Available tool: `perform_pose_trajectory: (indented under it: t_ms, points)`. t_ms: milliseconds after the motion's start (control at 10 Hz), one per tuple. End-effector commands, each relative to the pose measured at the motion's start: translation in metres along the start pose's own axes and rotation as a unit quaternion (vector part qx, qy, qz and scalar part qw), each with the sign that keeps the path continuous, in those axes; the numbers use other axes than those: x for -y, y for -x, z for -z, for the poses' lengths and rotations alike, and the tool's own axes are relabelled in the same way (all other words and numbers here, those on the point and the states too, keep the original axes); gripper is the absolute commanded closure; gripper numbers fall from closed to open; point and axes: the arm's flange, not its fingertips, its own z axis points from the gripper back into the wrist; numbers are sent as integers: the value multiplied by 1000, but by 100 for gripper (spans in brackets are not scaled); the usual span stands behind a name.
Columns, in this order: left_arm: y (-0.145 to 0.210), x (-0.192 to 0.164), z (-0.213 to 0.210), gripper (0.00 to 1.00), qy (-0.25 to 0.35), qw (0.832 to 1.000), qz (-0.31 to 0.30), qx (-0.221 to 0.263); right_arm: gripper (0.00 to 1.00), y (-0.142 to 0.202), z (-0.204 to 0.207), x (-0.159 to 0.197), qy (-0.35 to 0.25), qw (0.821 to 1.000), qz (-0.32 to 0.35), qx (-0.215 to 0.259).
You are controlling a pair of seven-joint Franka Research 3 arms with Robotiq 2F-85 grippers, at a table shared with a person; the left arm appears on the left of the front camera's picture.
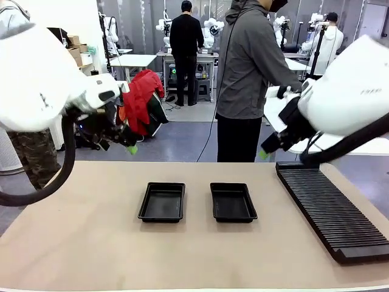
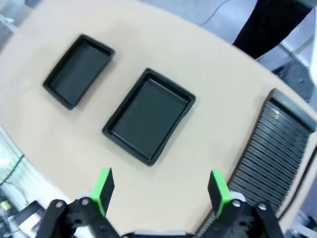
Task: Inspect and transfer BCBs to ESD trays.
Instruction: Pick up the Blank PCB from the PCB Rack and place it in the left ESD tray.
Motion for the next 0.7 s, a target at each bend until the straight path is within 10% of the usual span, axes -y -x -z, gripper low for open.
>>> perform_pose_trajectory:
  t_ms: [0,600]
  points:
    - [-7,-8,-26,0,36,997,-60,-12,0,-4,-34,11,-43,998,33,-19]
    - [-12,-27,-102,0,97,972,-208,-41,0,1,-99,62,-132,965,214,-81]
